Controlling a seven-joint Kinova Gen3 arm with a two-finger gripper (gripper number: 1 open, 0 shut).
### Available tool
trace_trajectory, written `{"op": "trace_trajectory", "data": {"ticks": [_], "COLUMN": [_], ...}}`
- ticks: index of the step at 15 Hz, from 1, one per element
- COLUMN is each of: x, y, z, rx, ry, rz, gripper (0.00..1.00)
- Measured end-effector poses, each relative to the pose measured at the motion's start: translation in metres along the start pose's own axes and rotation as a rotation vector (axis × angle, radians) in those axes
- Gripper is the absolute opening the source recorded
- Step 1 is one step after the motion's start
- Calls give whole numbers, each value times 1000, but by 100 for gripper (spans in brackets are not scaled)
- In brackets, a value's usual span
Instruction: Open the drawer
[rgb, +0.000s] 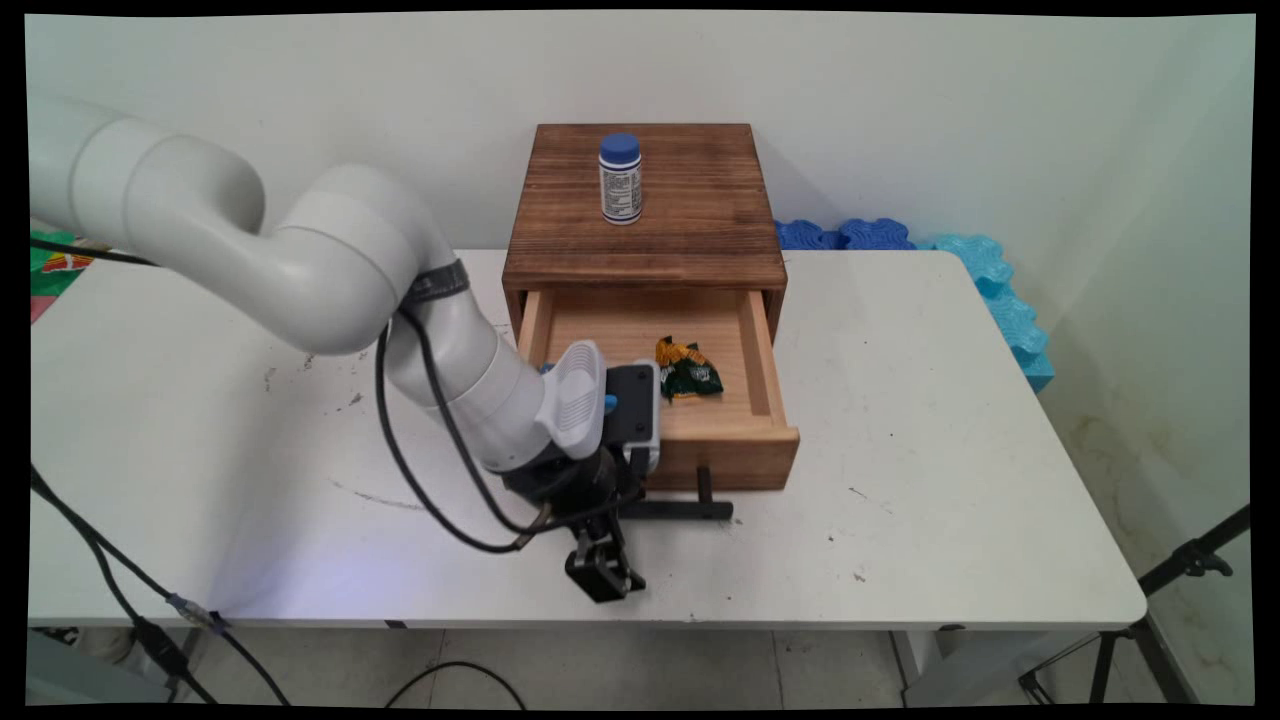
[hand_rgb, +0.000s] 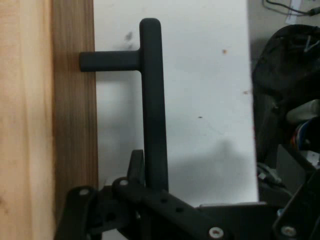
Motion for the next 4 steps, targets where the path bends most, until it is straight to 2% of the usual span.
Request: {"op": "trace_trajectory", "data": {"ticks": [4], "x": [-1], "y": [20], "z": [-7], "rx": [-11], "ry": [6], "rz": [2], "gripper": [100]}}
